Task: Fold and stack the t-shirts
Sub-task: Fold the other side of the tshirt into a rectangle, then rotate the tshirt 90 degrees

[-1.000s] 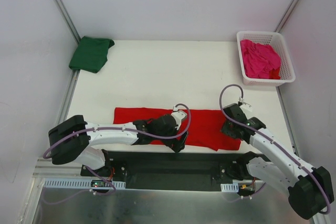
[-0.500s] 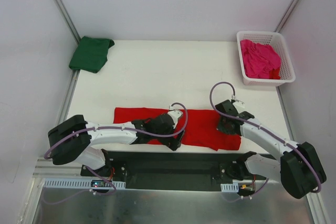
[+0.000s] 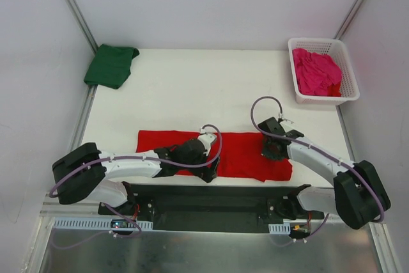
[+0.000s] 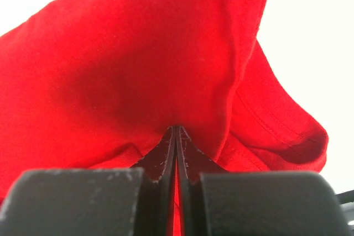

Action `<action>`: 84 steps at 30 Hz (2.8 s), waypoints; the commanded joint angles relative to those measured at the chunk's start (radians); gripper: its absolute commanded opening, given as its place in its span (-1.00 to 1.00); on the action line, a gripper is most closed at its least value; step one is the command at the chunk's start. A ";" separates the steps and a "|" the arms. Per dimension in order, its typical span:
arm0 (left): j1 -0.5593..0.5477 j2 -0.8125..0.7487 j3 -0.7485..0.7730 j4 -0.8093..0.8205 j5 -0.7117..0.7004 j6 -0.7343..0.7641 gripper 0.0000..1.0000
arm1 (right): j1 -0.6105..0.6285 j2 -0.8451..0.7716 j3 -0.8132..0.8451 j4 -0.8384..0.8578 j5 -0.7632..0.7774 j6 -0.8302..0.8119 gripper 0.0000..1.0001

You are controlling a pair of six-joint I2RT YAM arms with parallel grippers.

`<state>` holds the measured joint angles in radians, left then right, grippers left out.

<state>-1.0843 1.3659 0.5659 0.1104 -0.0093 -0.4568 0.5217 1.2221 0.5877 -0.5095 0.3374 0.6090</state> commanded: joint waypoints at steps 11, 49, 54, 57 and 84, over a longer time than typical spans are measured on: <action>0.012 -0.065 0.024 -0.139 0.002 0.021 0.99 | 0.006 0.036 0.093 -0.049 0.060 -0.015 -0.97; 0.267 -0.346 0.012 -0.305 -0.137 0.072 0.99 | 0.179 0.092 0.153 0.157 -0.147 -0.183 -0.97; 0.299 -0.248 0.022 -0.242 -0.089 0.090 0.99 | 0.189 0.140 0.159 0.170 -0.161 -0.173 -0.97; 0.308 -0.200 0.015 -0.209 -0.058 0.087 0.99 | 0.187 0.178 0.167 0.170 -0.170 -0.170 -0.96; 0.397 0.123 0.216 -0.158 0.095 0.201 0.99 | 0.064 0.470 0.346 0.098 -0.127 -0.176 -0.97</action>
<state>-0.6918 1.4364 0.6975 -0.0834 0.0223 -0.3019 0.6296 1.6459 0.9314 -0.3542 0.1661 0.4370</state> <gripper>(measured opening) 0.993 0.019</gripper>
